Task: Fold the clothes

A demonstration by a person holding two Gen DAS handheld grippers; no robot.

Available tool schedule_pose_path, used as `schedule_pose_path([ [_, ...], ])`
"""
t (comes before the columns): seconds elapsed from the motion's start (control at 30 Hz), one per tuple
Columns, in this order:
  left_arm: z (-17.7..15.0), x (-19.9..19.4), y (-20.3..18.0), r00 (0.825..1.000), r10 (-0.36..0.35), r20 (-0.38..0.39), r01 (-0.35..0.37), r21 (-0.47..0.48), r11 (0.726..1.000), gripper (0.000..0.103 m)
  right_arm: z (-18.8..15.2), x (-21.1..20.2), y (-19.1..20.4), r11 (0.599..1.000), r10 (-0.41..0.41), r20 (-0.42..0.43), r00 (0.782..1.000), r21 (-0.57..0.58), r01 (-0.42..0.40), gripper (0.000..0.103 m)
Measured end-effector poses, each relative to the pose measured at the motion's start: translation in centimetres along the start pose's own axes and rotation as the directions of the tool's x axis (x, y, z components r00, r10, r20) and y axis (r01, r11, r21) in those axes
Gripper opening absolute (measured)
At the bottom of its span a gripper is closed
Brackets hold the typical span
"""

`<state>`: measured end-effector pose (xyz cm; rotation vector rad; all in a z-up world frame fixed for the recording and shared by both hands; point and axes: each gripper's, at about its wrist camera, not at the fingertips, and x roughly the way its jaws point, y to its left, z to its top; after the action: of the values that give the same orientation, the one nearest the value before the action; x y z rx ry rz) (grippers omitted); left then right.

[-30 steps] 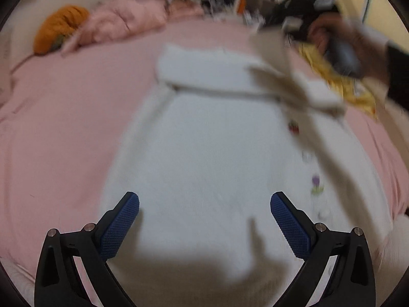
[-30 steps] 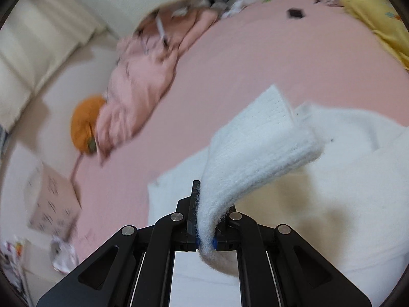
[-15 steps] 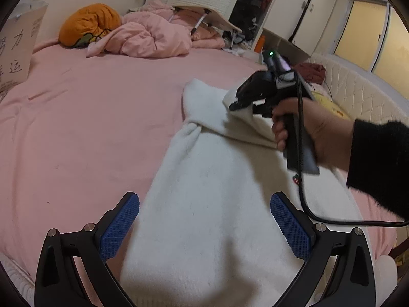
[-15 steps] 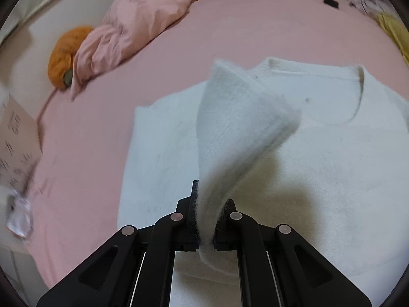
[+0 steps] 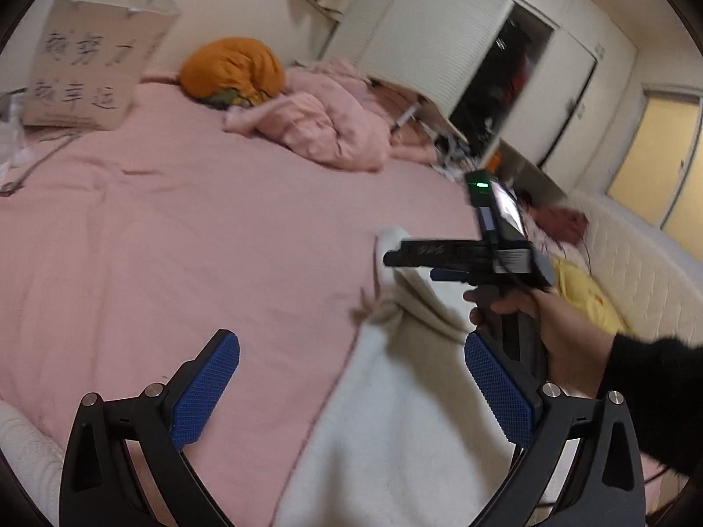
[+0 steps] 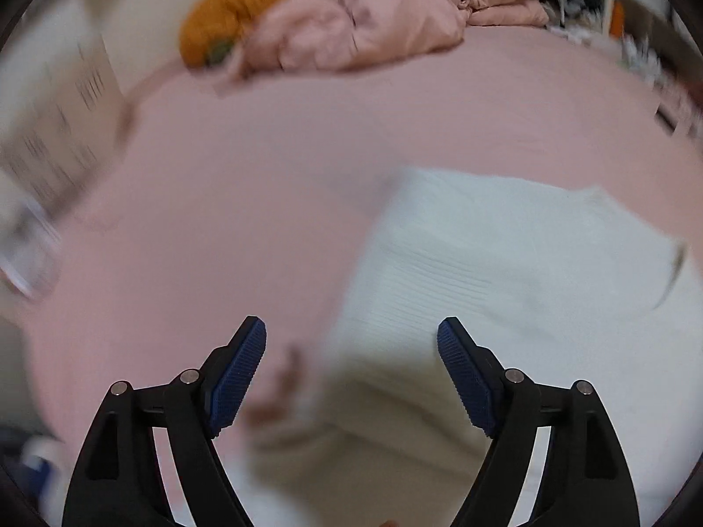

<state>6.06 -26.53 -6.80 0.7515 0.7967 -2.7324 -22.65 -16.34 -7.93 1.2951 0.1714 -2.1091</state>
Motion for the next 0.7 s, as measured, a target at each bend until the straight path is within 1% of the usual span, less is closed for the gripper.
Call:
schedule_pose_path([
  [0.07,0.2,-0.4,0.2,1.0,0.009,0.007,-0.009,-0.002,1.0,0.103,0.0,-1.6,-0.7,0.998,0.039,0.061,0.997,0.056,-0.042,0.08],
  [0.13,0.5,0.0,0.2,1.0,-0.005,-0.018,0.005,0.002,1.0,0.103,0.1,-3.2,-1.5,0.99,0.074,0.125,0.989,0.108,-0.087,0.08],
  [0.17,0.8,0.4,0.1,0.999,-0.019,-0.043,0.019,0.006,1.0,0.103,-0.3,-4.1,-2.3,0.988,0.052,0.166,0.985,0.136,-0.075,0.08],
  [0.23,1.4,1.3,-0.4,0.996,-0.04,-0.077,0.043,0.036,0.998,0.103,-2.1,-6.4,-5.5,0.978,-0.034,0.207,0.978,0.21,-0.01,0.08],
  [0.27,1.9,1.9,-1.0,0.994,-0.051,-0.093,0.057,0.063,0.996,0.103,-3.4,-7.5,-7.6,0.966,-0.12,0.195,0.973,0.25,0.069,0.08],
  [0.3,2.3,2.5,-1.5,0.992,-0.061,-0.109,0.071,0.091,0.993,0.103,-5.1,-8.6,-9.7,0.947,-0.213,0.178,0.961,0.281,0.158,0.08],
  [0.33,3.2,3.6,-2.5,0.989,-0.079,-0.124,0.093,0.113,0.989,0.103,-6.8,-9.6,-11.8,0.919,-0.303,0.158,0.94,0.31,0.244,0.08],
  [0.4,5.1,6.1,-4.9,0.98,-0.121,-0.156,0.145,0.152,0.978,0.103,-9.3,-10.5,-15.1,0.867,-0.417,0.114,0.902,0.347,0.357,0.08],
  [0.47,6.9,9.7,-8.2,0.969,-0.134,-0.21,0.178,0.204,0.963,0.103,-11.3,-11.1,-18.9,0.821,-0.478,0.044,0.877,0.376,0.429,0.08],
  [0.5,7.4,11.6,-9.7,0.962,-0.129,-0.243,0.186,0.23,0.955,0.103,-11.9,-11.3,-20.6,0.805,-0.494,0.02,0.869,0.389,0.448,0.08],
  [0.53,7.6,14.1,-11.4,0.951,-0.115,-0.288,0.192,0.253,0.948,0.103,-12.3,-11.8,-22.0,0.793,-0.502,0.01,0.865,0.404,0.455,0.08],
  [0.57,7.7,16.9,-13.2,0.936,-0.099,-0.337,0.199,0.275,0.941,0.103,-12.7,-12.2,-23.3,0.781,-0.509,0.001,0.861,0.42,0.462,0.08],
  [0.6,7.4,19.3,-14.4,0.92,-0.089,-0.381,0.208,0.285,0.936,0.103,-13.1,-12.6,-24.7,0.769,-0.516,-0.009,0.857,0.435,0.468,0.08],
  [0.67,5.6,24.1,-15.8,0.88,-0.081,-0.467,0.232,0.276,0.933,0.103,-13.5,-12.5,-26.1,0.774,-0.509,-0.003,0.861,0.436,0.46,0.08],
  [0.7,4.5,26.2,-15.8,0.863,-0.06,-0.502,0.222,0.269,0.937,0.103,-13.7,-12.5,-26.7,0.776,-0.506,0.0,0.863,0.436,0.455,0.08],
])
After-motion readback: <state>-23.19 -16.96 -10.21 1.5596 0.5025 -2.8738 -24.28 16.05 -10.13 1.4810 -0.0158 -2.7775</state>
